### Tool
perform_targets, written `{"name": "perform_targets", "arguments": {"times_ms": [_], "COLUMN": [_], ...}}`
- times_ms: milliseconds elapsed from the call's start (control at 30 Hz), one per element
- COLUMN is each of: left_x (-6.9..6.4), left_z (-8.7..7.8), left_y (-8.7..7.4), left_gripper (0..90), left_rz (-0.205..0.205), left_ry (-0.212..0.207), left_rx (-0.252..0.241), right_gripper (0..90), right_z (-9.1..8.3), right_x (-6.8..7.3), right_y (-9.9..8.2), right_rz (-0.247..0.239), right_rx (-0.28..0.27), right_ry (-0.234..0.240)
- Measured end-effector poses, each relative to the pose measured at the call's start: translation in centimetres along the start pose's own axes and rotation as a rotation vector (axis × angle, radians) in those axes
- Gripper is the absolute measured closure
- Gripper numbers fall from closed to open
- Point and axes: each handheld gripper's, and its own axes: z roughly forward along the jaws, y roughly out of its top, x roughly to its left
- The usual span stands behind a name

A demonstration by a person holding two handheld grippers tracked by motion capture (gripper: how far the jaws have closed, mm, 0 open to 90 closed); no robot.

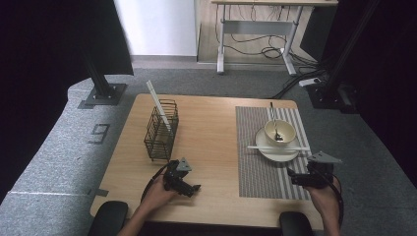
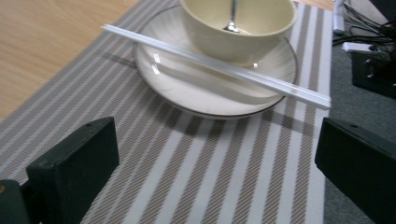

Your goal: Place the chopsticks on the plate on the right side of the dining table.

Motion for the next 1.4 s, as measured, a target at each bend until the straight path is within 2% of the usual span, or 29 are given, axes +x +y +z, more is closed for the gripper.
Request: {"name": "perform_targets", "arguments": {"times_ms": [233,400,500,733,833,933,1100,1267,1400], "left_x": [0.0,0.0,0.0,0.0,0.0,0.0,0.0,0.0,0.0], "left_z": [0.0,0.0,0.0,0.0,0.0,0.0,0.0,0.0,0.0], "left_y": [0.0,0.0,0.0,0.0,0.0,0.0,0.0,0.0,0.0], "left_gripper": [0.0,0.0,0.0,0.0,0.0,0.0,0.0,0.0,0.0], "left_rz": [0.0,0.0,0.0,-0.002,-0.001,0.001,0.001,0.0,-0.001], "left_ry": [0.0,0.0,0.0,0.0,0.0,0.0,0.0,0.0,0.0], "left_rx": [0.0,0.001,0.001,-0.001,-0.001,0.001,0.0,0.0,0.0], "right_gripper": [0.0,0.0,0.0,0.0,0.0,0.0,0.0,0.0,0.0], "right_z": [-1.6,-1.9,-1.5,1.5,3.1,4.5,6.8,9.1,10.3], "right_x": [2.3,4.5,5.9,8.7,9.6,10.3,10.7,10.9,10.9], "right_y": [1.2,2.8,3.7,5.0,5.0,4.8,4.0,2.4,1.4], "right_rz": [-0.017,-0.045,-0.073,-0.118,-0.151,-0.156,-0.142,-0.133,-0.13], "right_rx": [0.006,-0.01,-0.016,-0.007,0.015,0.035,0.058,0.091,0.112], "right_ry": [0.034,0.098,0.142,0.214,0.219,0.235,0.25,0.245,0.25]}}
